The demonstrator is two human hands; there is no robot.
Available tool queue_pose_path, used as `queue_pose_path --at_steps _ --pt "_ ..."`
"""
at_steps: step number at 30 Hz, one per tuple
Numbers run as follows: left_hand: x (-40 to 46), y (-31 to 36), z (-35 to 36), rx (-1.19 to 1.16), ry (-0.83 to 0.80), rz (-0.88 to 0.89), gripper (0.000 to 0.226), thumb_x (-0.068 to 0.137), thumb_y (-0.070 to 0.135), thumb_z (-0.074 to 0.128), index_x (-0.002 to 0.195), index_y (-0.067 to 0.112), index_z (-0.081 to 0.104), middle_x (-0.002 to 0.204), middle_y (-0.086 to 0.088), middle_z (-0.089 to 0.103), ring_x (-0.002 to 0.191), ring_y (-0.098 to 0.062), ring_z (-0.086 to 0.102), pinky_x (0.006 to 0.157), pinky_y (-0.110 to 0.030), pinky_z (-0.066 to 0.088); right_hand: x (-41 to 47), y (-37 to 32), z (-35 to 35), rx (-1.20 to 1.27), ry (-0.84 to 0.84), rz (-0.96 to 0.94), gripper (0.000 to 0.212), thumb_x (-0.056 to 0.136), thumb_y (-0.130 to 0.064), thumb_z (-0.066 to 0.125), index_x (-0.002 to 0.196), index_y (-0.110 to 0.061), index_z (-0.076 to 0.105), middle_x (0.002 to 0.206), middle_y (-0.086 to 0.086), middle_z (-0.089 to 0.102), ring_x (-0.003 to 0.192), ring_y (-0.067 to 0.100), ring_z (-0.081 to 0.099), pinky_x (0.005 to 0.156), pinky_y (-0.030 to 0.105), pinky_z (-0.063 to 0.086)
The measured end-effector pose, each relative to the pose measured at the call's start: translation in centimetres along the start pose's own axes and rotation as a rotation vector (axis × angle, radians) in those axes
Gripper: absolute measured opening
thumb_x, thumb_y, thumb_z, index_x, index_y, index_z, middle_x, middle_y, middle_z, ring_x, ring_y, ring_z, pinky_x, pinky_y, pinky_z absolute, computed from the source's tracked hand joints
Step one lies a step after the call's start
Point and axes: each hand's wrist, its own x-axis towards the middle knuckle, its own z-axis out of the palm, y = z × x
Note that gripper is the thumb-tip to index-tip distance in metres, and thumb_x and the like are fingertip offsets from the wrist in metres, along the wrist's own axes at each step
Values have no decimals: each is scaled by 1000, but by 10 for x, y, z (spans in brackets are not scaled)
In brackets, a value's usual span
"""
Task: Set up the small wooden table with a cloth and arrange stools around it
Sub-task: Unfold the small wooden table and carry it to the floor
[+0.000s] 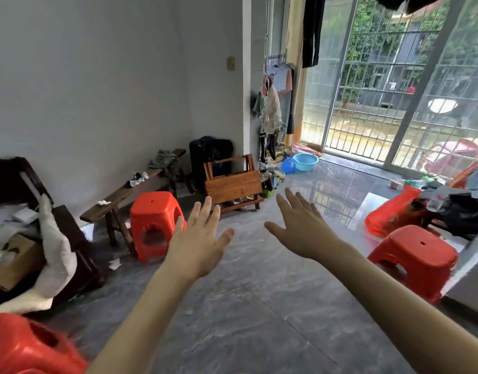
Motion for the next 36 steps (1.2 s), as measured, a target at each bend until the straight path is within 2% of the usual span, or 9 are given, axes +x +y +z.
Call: queue_pose_path --at_steps 10,18,24,28,33,36 --pt "153 59 10 10 -39 21 69 99 59 15 156 26 -5 159 7 -26 147 -10 -21 121 -45 -5 119 100 -10 31 -49 -54 82 97 -58 35 155 -11 -1 163 9 -3 150 24 0 121 45 9" --pt "237 63 21 1 -61 15 68 100 58 18 156 26 -3 159 7 -25 147 -11 -21 121 -45 -6 193 131 2 106 -78 -56 80 98 -59 30 155 -12 -1 163 6 -3 150 21 -1 122 43 9" --pt "303 38 34 -1 -93 -6 69 99 59 18 156 26 -3 159 7 -25 147 -11 -21 121 -46 -6 267 134 19 113 -122 -84 79 98 -59 28 155 -13 -2 163 6 -4 150 21 -2 122 42 7" --pt "360 13 36 -22 -92 -7 69 99 59 18 156 26 -3 159 8 -25 147 -10 -21 121 -45 -6 335 127 30 112 -90 -109 79 98 -60 28 155 -13 0 163 7 -1 150 21 -1 122 40 7" --pt "444 -26 25 -69 37 -6 67 100 56 21 156 23 6 163 6 -13 149 -10 -11 122 -46 -1 438 112 32 60 -79 -159 83 95 -63 29 155 -13 2 163 8 3 150 24 4 121 45 12" --pt "491 -50 17 -91 61 -8 66 100 55 22 156 23 8 163 6 -10 149 -9 -10 122 -46 1 495 99 26 30 -62 -162 81 97 -60 31 155 -12 2 163 8 1 150 24 2 121 43 9"
